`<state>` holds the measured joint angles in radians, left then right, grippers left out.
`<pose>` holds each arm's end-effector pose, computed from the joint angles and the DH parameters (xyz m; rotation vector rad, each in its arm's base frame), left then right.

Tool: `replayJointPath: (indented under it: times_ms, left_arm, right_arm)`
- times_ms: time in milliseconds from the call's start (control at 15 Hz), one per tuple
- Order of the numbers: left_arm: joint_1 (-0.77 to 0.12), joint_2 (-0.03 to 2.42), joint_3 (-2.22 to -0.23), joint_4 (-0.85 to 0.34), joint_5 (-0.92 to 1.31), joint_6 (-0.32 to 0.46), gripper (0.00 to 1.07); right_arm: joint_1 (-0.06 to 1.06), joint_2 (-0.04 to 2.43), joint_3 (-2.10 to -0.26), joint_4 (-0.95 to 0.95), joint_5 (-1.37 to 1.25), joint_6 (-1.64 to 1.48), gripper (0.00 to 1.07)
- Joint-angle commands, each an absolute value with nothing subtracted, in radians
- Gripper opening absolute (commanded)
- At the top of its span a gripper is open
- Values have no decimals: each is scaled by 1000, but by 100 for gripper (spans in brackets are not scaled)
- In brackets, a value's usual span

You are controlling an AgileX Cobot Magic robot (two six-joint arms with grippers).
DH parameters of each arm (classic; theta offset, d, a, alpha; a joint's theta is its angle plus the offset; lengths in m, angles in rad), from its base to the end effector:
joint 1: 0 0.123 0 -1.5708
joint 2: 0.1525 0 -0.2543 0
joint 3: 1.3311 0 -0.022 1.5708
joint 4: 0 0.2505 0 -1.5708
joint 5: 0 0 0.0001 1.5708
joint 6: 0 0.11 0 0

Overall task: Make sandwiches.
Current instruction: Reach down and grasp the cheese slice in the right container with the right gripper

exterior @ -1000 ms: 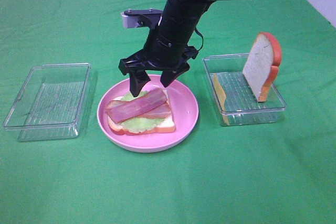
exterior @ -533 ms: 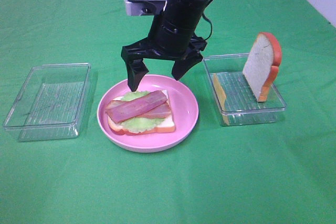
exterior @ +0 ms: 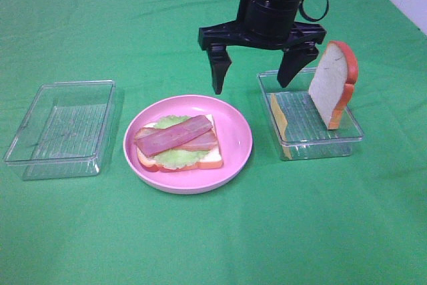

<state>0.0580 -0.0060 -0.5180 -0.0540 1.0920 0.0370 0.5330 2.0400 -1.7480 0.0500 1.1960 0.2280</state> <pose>0.0386 -0.0030 0.2710 -0.0172 2.0503 -0.0055 0.3560 0.2160 0.1920 -0.4341 2.9657 0.1618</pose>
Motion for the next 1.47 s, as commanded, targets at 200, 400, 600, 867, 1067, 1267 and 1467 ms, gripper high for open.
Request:
replayJointPath:
  times_ms: [200, 400, 600, 867, 1067, 1267, 1467]
  left_arm:
    - [57, -19, -515, -49, 1077, 36, 98]
    - [57, -19, -515, -48, 1077, 36, 98]
    - [57, -19, -515, -48, 1077, 36, 98]
    - [57, -19, -515, -48, 1077, 36, 98]
    - [57, -19, -515, -48, 1077, 36, 98]
    - [57, -19, -515, -48, 1077, 36, 98]
    - [57, -19, -515, -48, 1077, 36, 98]
  right_arm:
    - [413, 2077, -1748, 59, 1184, 233, 98]
    - [396, 2103, -1748, 68, 1172, 204, 97]
    - [396, 2155, -1748, 70, 1150, 185, 96]
    - [396, 2205, -1748, 70, 1146, 183, 96]
    - [396, 2225, -1748, 71, 1145, 175, 90]
    - [396, 2233, -1748, 81, 1146, 175, 76]
    - [396, 2233, -1748, 80, 1152, 180, 58]
